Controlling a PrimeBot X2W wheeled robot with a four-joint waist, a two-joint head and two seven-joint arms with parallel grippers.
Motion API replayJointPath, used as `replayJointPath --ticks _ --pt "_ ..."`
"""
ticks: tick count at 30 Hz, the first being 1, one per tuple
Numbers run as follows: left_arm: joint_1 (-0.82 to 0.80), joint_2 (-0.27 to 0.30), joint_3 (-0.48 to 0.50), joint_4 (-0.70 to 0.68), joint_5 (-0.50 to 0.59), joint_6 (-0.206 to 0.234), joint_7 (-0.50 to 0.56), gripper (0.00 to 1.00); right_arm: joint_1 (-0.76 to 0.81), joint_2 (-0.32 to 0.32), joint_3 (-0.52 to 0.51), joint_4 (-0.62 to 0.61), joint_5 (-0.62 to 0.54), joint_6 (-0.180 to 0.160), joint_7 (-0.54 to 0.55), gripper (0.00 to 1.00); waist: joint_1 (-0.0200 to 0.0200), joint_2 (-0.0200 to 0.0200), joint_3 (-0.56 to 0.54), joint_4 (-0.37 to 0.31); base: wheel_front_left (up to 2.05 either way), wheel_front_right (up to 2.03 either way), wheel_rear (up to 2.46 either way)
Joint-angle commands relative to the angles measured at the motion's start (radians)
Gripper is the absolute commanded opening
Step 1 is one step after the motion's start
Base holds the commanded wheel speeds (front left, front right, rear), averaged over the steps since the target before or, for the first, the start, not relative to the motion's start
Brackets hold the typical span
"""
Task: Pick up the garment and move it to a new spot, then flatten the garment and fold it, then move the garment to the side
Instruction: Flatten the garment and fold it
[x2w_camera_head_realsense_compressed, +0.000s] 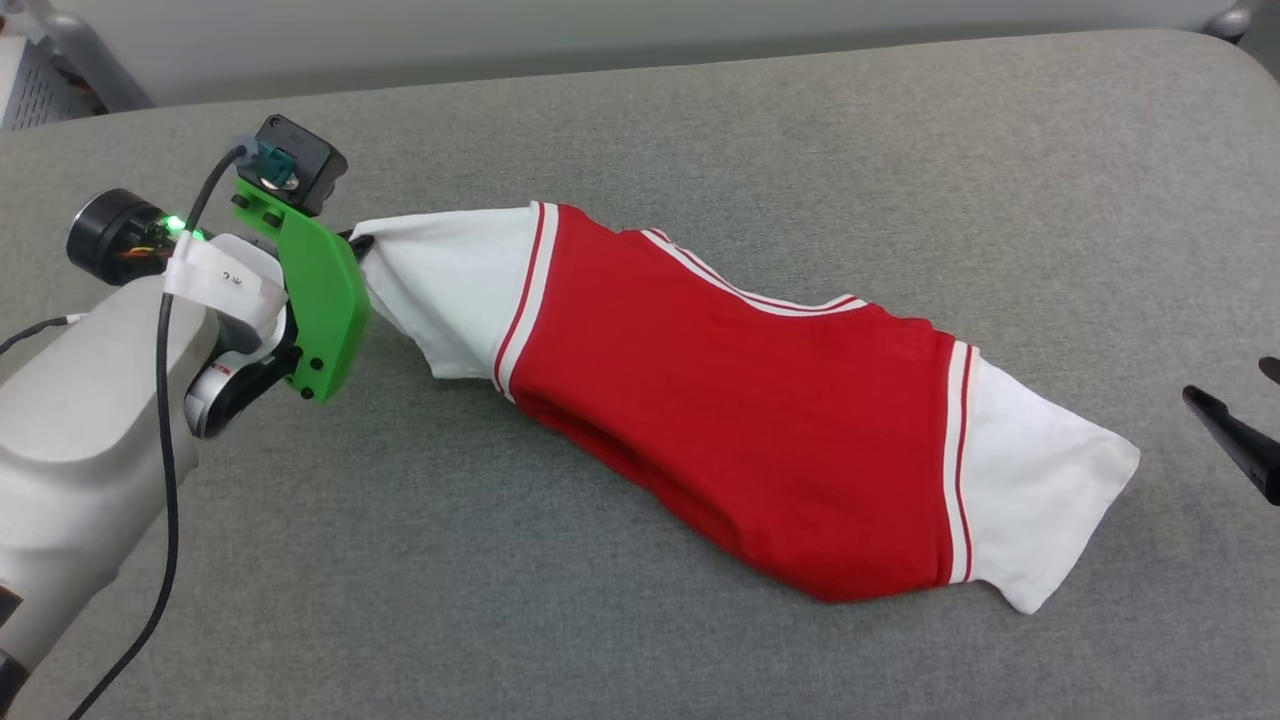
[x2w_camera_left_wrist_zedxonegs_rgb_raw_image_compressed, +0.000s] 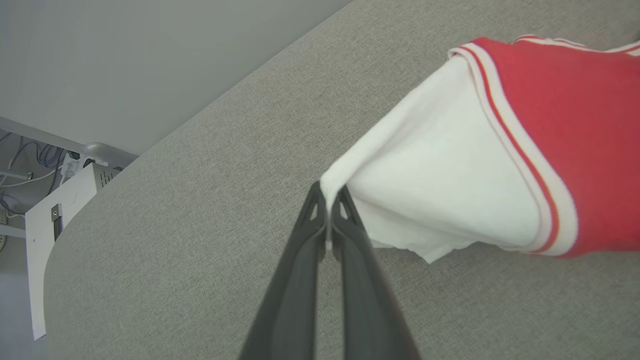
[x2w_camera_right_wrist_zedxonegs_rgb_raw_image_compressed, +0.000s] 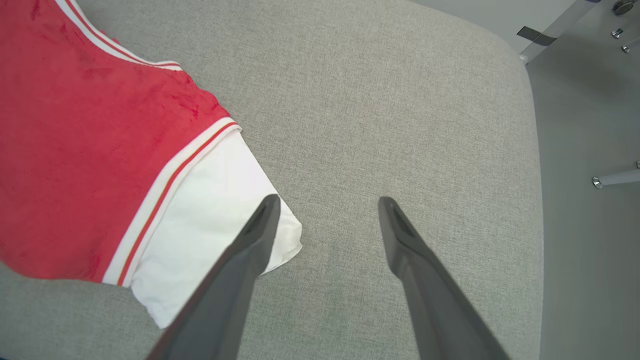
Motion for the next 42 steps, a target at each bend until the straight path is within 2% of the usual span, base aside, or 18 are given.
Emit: replayJointPath --ticks 1,5,9,15,21,29,30,31,32,36,42 --pt "-0.011 0.003 0.002 -0.019 0.008 0.015 -0.008 0.0 -0.035 -0.02 0.027 0.01 0.034 -0.001 0.078 1.0 0.0 0.0 0.013 0.031 0.0 0.0 0.0" --pt "-0.015 -0.003 0.0 -0.066 0.017 0.035 -0.008 0.0 -0.108 -0.062 0.119 0.034 0.089 -0.001 0.28 1.0 0.0 0.0 0.039 0.059 0.0 0.0 0.0" --pt "-0.025 -0.009 0.0 -0.103 0.026 0.051 -0.01 0.0 -0.184 -0.073 0.214 0.067 0.083 -0.001 0.37 1.0 0.0 0.0 0.066 0.08 0.0 0.0 0.0" --pt "-0.04 -0.012 0.001 -0.144 0.037 0.069 -0.011 0.0 -0.258 -0.044 0.323 0.186 0.06 -0.001 0.359 1.0 0.0 0.0 0.103 0.099 0.0 0.0 0.0" --pt "-0.044 -0.005 0.003 -0.174 0.042 0.082 -0.014 0.0 -0.262 -0.022 0.44 0.297 0.07 -0.001 0.314 1.0 0.0 0.0 0.129 0.105 0.0 0.0 0.0" --pt "-0.033 0.014 0.002 -0.188 0.037 0.09 -0.014 0.0 -0.263 0.015 0.576 0.332 0.121 -0.001 0.195 1.0 0.0 0.0 0.131 0.091 0.0 0.0 0.0" --pt "-0.029 0.016 0.002 -0.187 0.035 0.09 -0.015 0.0 -0.272 0.015 0.588 0.335 0.124 -0.001 0.174 0.42 0.0 0.0 0.125 0.088 0.0 0.0 0.0" --pt "-0.024 0.018 0.0 -0.185 0.034 0.09 -0.016 0.0 -0.28 0.016 0.594 0.336 0.124 -0.001 0.152 0.09 0.0 0.0 0.117 0.085 0.0 0.0 0.0" --pt "-0.019 0.02 -0.002 -0.183 0.033 0.09 -0.017 0.0 -0.289 0.017 0.598 0.34 0.128 -0.001 0.126 0.0 0.0 0.0 0.109 0.083 0.0 0.0 0.0" --pt "-0.001 0.023 -0.005 -0.177 0.027 0.085 -0.03 0.0 -0.324 0.012 0.588 0.353 0.134 -0.001 0.022 0.0 0.0 0.0 0.062 0.075 0.0 0.0 0.0" --pt "0.003 0.056 0.014 -0.214 0.054 0.092 -0.117 0.0 -0.357 -0.019 0.531 0.327 0.135 -0.001 -0.121 0.0 0.0 0.0 -0.031 0.062 0.0 0.0 0.0"
